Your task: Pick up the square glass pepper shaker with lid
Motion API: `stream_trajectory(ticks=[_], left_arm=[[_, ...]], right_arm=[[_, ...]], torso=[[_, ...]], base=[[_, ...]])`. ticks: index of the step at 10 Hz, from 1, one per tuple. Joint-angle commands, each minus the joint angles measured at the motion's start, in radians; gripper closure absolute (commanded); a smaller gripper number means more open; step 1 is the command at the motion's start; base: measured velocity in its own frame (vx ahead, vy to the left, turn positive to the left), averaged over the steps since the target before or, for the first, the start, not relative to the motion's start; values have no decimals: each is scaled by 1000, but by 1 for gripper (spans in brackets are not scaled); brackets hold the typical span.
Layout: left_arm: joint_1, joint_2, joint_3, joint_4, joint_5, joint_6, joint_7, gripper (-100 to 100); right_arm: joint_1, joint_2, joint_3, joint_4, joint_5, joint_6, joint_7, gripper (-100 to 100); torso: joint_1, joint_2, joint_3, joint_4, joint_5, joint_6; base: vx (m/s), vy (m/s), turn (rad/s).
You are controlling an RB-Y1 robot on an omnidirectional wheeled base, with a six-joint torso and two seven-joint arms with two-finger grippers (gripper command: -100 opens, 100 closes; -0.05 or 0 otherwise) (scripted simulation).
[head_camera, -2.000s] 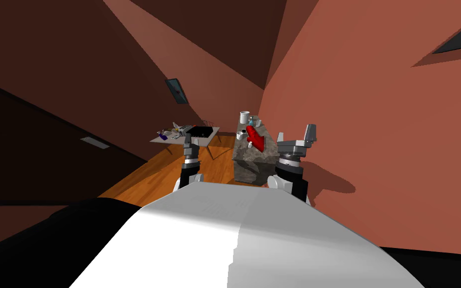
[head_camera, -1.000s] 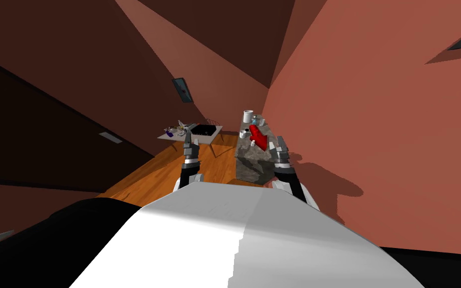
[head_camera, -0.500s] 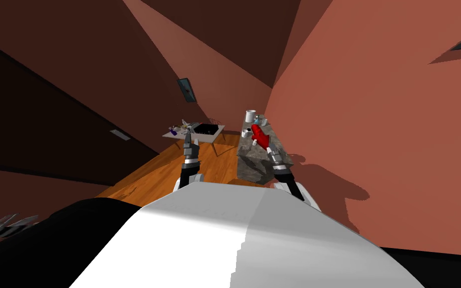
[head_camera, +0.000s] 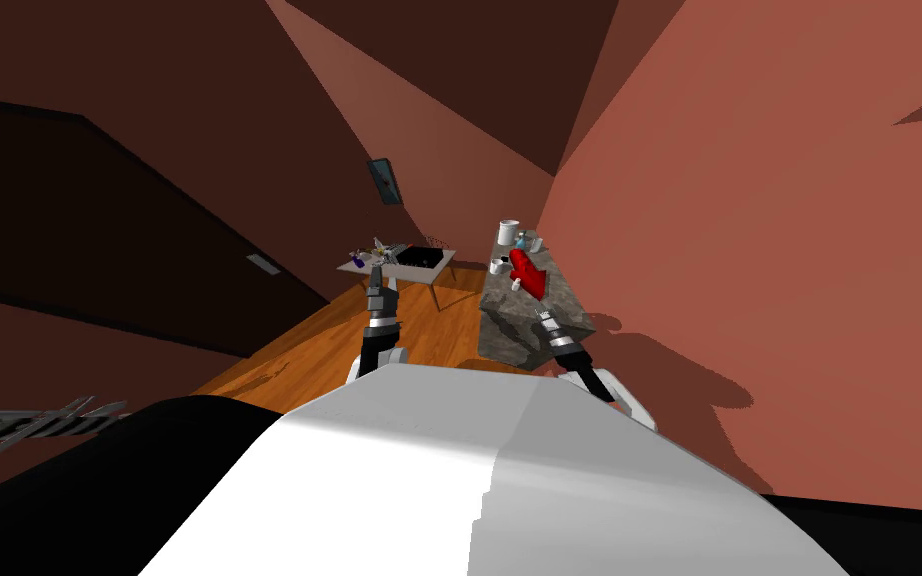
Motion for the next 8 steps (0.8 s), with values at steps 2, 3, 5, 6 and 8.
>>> stream_trajectory(ticks=[2, 3, 5, 6, 8], left_arm=[[0, 0, 0, 0, 0, 0, 0, 0], [0, 0, 0, 0, 0, 0, 0, 0], [0, 0, 0, 0, 0, 0, 0, 0], [0, 0, 0, 0, 0, 0, 0, 0], [0, 0, 0, 0, 0, 0, 0, 0]], right_arm=[[-18, -57, -2, 58, 25, 19, 14, -100], [-27, -87, 1, 92, 44, 29, 26, -100], [-47, -145, 8, 158, 83, 50, 54, -100], [-59, -175, 13, 189, 103, 62, 69, -100], [-85, -233, 23, 257, 143, 86, 100, -100]], torso=[[-1, -1, 0, 0, 0, 0], [-1, -2, -1, 0, 0, 0], [1, -3, -2, -1, 0, 0], [1, -4, -2, -1, 0, 0], [2, -6, -3, -1, 0, 0]], base=[[-1, 28, 36], [13, 44, 116], [32, 64, 109], [55, 69, 98], [76, 75, 94]])
